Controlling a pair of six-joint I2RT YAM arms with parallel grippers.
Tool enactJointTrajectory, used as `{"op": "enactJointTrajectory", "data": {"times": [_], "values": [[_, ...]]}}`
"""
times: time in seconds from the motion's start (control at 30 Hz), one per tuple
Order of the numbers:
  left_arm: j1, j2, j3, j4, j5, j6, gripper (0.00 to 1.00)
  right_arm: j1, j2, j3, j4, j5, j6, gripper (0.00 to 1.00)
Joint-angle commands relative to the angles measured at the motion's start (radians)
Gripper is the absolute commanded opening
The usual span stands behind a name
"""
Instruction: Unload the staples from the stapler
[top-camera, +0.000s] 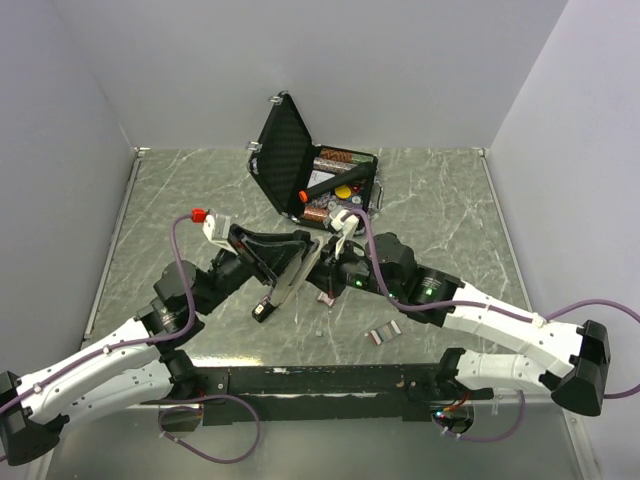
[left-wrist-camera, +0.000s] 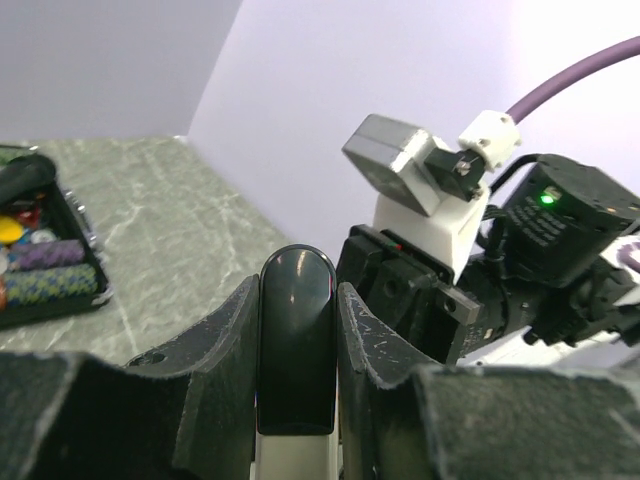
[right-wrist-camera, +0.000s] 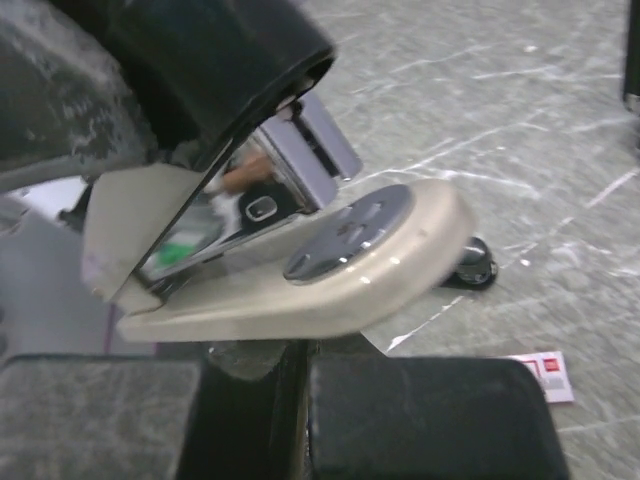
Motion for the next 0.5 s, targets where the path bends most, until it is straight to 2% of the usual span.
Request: {"op": "enactJointTrajectory", "data": {"times": [0.0, 0.07, 0.27, 0.47], "values": [[-0.016, 0.015, 0.021, 0.108, 0.192, -0.045, 0.01, -0.002, -0.047, 0.07, 0.113, -0.113, -0.03, 0.0], [-0.017, 0.01, 0.021, 0.114, 0.231, -0.047, 0.01, -0.002, -0.064, 0.071, 0.113, -0.139, -0.05, 0.0], [-0.016, 0.048, 0.025, 0.168, 0.463, -0.085, 0.01, -0.002, -0.099, 0.111, 0.089, -0.233, -0.135, 0.0], [-0.016, 0.105, -0.005, 0.359, 0.681, -0.197, 0.01, -0.002, -0.124, 0.148, 0.09, -0.302, -0.176, 0.0]]}}
